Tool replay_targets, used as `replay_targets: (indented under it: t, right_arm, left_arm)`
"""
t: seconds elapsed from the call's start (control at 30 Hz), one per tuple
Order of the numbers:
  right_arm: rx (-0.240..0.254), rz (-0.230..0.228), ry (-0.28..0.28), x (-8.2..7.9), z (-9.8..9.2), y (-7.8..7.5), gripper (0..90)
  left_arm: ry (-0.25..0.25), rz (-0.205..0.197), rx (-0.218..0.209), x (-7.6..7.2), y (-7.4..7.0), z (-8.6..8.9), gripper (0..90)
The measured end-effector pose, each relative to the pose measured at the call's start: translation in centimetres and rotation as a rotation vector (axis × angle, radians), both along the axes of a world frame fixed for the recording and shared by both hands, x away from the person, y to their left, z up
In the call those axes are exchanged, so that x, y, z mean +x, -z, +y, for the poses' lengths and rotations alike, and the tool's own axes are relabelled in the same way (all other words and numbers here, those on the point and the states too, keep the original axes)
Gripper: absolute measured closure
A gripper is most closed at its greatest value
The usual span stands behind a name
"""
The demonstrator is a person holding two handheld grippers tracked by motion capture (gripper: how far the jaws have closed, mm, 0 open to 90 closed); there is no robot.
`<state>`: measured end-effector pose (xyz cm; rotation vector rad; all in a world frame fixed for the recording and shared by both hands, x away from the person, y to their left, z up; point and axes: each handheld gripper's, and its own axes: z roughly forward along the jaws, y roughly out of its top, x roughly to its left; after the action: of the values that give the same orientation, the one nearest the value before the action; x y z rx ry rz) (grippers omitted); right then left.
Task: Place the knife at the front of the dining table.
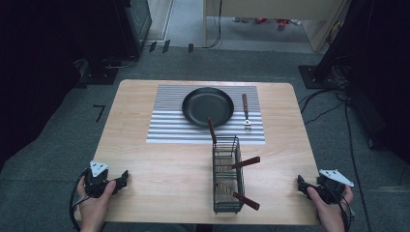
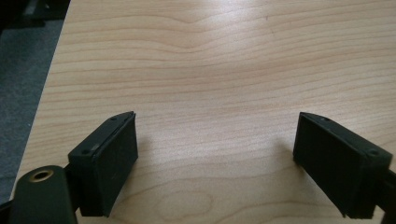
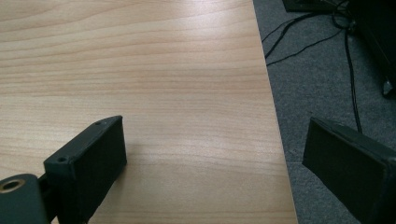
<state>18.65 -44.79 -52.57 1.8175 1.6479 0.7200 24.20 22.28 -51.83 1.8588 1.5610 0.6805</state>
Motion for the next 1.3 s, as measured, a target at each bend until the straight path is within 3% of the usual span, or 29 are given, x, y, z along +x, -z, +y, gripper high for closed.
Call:
replay_targets:
  t: [0.17, 0.27, 0.4, 0.67, 1.03, 1.3]
  right_arm:
    - [-0.011, -0.004, -0.001, -0.1, 0.3, 0.0, 6.5]
    - [0.019, 0.007, -0.015, 0.0, 0.8, 0.0, 7.1]
    - [0.014, 0.011, -0.022, 0.3, 1.5, -0.1, 7.0]
    - [0.017, 0.006, -0.032, 0.5, 1.6, 0.0, 6.0]
    - [0.018, 0.008, -0.047, 0.5, 1.7, 0.0, 4.9]
    - [0.018, 0.007, -0.056, 0.6, 1.8, 0.0, 4.7]
  left_arm:
    - [-0.009, 0.003, 0.0, 0.1, 0.0, -0.1, 10.6]
    - [-0.003, 0.007, 0.001, 0.4, 0.0, -0.2, 9.5]
    - [-0.008, 0.018, 0.002, 0.5, -0.2, -0.2, 10.2]
    - [-0.022, -0.048, -0.065, 0.3, -1.9, -0.4, 12.3]
    - [0.051, -0.102, -0.125, 0.5, -4.9, -3.3, 12.3]
    - [0.123, -0.141, -0.165, 1.4, -6.8, -6.9, 9.3]
